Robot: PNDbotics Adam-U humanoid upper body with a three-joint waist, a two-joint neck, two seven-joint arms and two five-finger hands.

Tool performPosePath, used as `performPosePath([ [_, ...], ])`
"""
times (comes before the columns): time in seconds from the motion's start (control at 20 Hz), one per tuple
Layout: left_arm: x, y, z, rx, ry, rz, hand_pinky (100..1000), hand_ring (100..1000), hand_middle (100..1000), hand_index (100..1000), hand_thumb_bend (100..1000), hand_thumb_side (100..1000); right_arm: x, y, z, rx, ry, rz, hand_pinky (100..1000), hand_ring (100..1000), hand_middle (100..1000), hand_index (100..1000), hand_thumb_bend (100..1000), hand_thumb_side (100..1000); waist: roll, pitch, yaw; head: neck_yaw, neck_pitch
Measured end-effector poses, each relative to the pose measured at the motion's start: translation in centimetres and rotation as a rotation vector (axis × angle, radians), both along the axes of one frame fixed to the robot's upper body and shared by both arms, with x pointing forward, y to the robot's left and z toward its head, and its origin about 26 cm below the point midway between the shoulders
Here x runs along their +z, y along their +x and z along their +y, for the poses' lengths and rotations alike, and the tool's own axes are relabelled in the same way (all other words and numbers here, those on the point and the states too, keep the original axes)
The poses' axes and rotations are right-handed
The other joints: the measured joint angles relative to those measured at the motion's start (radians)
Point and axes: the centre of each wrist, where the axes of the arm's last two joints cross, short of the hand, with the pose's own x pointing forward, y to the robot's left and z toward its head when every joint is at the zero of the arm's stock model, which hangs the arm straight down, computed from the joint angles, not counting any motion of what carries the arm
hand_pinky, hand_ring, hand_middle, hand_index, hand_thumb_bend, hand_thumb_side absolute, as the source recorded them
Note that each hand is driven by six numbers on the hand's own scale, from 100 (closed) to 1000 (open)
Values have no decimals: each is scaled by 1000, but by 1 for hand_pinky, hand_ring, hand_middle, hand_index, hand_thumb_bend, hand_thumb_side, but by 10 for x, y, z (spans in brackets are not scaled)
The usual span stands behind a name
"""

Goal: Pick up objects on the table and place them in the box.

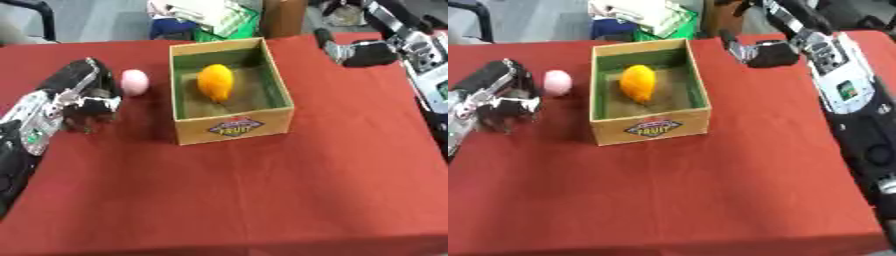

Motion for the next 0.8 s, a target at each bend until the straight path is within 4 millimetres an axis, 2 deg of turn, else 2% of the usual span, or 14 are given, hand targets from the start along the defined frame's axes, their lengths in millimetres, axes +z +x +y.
performPosePath([
  [0.2,37,3,1,7,-58,-107,536,233,153,389,100,229,-4,-1,-1,1,-7,10,656,802,735,812,109,430,6,-6,-8,1,0],
  [0.4,61,5,-6,-18,-102,-159,545,245,165,397,100,220,-5,-1,1,15,-26,11,657,802,735,812,104,439,7,-7,-17,6,0],
  [0.5,63,5,-9,-28,-91,-143,587,327,251,477,100,218,-6,-1,1,24,-37,11,657,802,735,812,102,440,10,-7,-17,6,0],
  [0.55,63,4,-8,-31,-71,-114,630,447,384,586,170,233,-6,-1,1,25,-40,12,657,802,735,812,100,439,11,-7,-17,6,0],
  [0.6,62,3,-7,-34,-42,-70,647,488,440,624,225,243,-7,-1,1,26,-43,14,657,802,735,812,100,440,13,-7,-17,6,0],
  [0.65,60,3,-5,-38,-11,-15,673,564,520,690,368,239,-8,-1,1,25,-45,15,657,802,735,812,100,436,14,-7,-17,6,0],
  [0.7,59,1,-2,-42,21,42,678,576,536,701,387,284,-9,-1,0,24,-46,17,657,802,735,812,100,439,15,-7,-16,5,0],
  [0.75,59,0,0,-45,54,97,686,599,567,723,456,307,-9,-1,0,24,-48,17,657,802,735,812,100,438,16,-7,-14,4,0],
  [0.8,59,-2,3,-44,86,149,689,604,575,729,485,318,-9,-1,0,23,-49,17,657,802,735,812,100,439,17,-7,-12,3,0],
])
